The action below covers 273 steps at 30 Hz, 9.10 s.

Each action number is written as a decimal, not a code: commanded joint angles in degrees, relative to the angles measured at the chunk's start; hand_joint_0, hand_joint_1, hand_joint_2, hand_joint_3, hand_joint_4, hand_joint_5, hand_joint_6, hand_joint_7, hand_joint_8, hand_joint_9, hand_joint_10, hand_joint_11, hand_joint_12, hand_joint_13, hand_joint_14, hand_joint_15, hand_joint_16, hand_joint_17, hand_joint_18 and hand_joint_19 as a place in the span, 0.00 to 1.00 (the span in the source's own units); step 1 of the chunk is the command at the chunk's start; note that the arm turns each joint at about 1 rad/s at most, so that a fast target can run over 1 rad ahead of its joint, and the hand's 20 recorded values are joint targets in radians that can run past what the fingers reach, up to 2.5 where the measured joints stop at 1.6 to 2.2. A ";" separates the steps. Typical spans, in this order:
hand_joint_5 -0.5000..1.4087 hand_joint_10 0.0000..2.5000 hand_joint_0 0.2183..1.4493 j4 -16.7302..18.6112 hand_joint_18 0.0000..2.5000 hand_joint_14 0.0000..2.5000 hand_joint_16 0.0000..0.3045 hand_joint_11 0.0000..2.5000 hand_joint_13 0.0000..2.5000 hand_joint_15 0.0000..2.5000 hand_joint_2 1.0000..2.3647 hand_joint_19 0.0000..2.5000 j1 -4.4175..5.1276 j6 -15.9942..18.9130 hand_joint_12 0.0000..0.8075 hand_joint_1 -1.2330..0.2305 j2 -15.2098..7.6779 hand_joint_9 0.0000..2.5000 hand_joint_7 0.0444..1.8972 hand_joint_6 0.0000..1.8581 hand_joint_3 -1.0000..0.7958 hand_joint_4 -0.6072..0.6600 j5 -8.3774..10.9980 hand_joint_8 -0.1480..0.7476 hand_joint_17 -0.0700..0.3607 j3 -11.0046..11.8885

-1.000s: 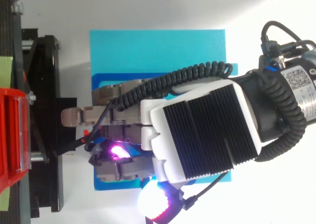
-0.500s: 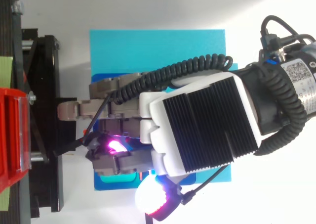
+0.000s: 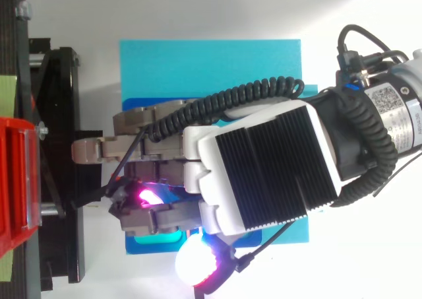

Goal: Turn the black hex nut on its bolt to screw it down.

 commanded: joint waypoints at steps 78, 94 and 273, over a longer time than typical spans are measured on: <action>0.23 0.00 0.28 3.26 0.21 0.00 0.16 0.09 0.17 0.00 0.00 0.13 -6.51 -0.98 0.41 0.66 -1.32 0.36 0.56 0.42 0.28 0.61 -11.51 0.49 0.42 -0.27; 0.23 0.00 0.25 5.19 0.20 0.00 0.17 0.08 0.16 0.00 0.00 0.13 -9.76 0.60 0.42 0.71 -1.41 0.35 0.55 0.41 0.28 0.62 -15.47 0.50 0.43 0.43; 0.24 0.00 0.26 13.46 0.22 0.00 0.16 0.10 0.19 0.00 0.00 0.13 -0.53 -0.54 0.42 0.72 -5.28 0.41 0.59 0.39 0.28 0.60 -6.77 0.51 0.42 -1.24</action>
